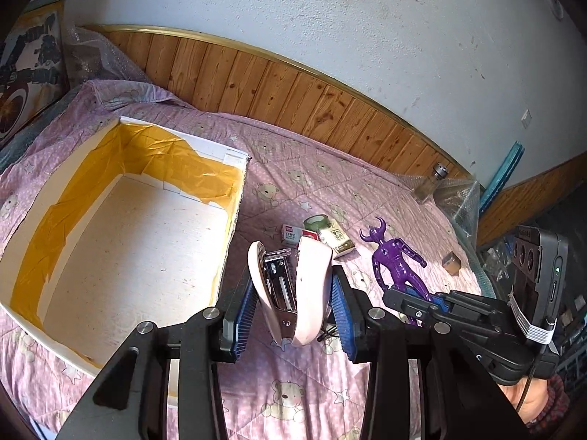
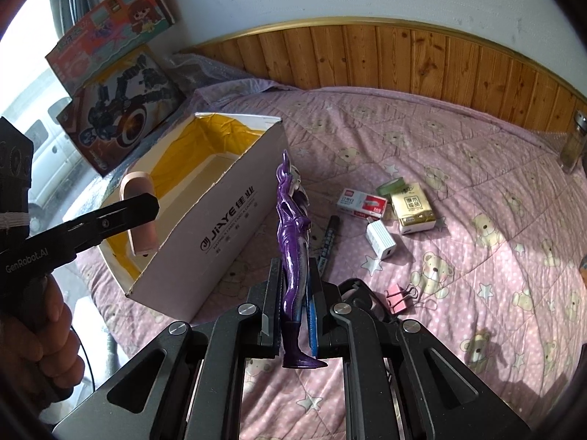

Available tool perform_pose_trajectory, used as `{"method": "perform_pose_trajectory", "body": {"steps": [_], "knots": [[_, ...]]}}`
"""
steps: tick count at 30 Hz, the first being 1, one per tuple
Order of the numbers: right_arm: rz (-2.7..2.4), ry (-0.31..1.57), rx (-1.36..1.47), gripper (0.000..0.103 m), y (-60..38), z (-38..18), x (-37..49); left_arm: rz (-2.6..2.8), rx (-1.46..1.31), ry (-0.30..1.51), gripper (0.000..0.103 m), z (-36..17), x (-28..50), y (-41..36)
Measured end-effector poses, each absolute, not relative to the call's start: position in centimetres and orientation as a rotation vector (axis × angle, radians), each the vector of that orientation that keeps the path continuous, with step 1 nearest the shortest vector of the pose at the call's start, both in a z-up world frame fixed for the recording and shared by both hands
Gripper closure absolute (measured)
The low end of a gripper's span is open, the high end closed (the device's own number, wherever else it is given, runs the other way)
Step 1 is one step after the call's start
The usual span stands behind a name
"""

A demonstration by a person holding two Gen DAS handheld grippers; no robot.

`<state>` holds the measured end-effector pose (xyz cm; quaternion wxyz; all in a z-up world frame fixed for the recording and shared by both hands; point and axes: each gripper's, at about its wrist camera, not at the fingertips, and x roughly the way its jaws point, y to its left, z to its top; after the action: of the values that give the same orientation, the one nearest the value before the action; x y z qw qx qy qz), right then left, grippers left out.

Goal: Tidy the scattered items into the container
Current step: 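Lift the figure and stapler and carry both tools toward the white box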

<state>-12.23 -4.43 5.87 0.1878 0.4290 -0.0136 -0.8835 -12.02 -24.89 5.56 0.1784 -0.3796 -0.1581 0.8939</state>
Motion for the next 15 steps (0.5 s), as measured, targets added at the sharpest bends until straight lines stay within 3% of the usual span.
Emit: {"method": "perform_pose_trajectory", "body": {"steps": [15], "knots": [[-2.351, -0.061, 1.179, 0.092, -8.6, 7.6, -15.0, 2.604, -1.104, -0.492, 0.063, 6.7, -14.1, -29.4]]}}
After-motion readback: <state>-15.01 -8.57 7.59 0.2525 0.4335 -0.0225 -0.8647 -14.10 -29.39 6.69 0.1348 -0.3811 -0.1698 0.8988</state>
